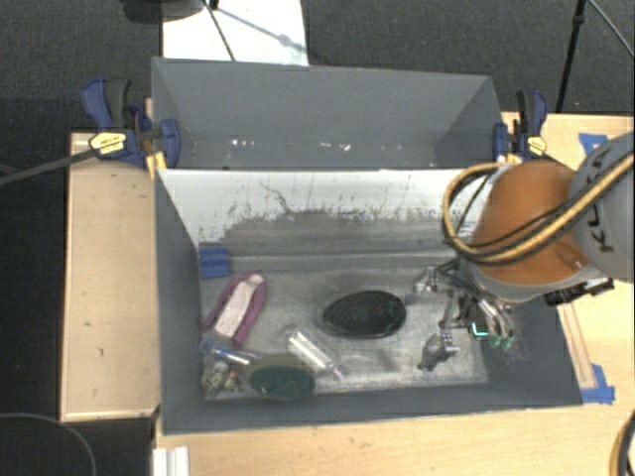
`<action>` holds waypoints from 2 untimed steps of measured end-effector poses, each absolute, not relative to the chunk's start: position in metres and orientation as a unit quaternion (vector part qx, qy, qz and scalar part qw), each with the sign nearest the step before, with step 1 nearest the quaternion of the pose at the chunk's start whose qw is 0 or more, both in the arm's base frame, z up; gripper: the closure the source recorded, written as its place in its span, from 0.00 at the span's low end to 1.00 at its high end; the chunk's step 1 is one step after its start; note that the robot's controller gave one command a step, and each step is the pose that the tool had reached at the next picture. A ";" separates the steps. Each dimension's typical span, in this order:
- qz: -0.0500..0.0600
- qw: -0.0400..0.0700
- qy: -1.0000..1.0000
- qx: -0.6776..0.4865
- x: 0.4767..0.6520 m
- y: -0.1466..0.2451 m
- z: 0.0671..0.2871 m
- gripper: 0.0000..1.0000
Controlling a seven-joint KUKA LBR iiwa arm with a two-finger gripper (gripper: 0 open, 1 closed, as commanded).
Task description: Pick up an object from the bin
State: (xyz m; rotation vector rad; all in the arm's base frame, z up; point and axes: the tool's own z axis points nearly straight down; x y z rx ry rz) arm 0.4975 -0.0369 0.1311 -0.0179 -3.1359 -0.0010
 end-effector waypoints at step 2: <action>0.000 -0.007 -1.000 0.026 0.494 0.087 0.073 0.00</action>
Offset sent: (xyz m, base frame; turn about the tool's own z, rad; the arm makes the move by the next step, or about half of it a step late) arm 0.0126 0.0583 -0.0575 0.2120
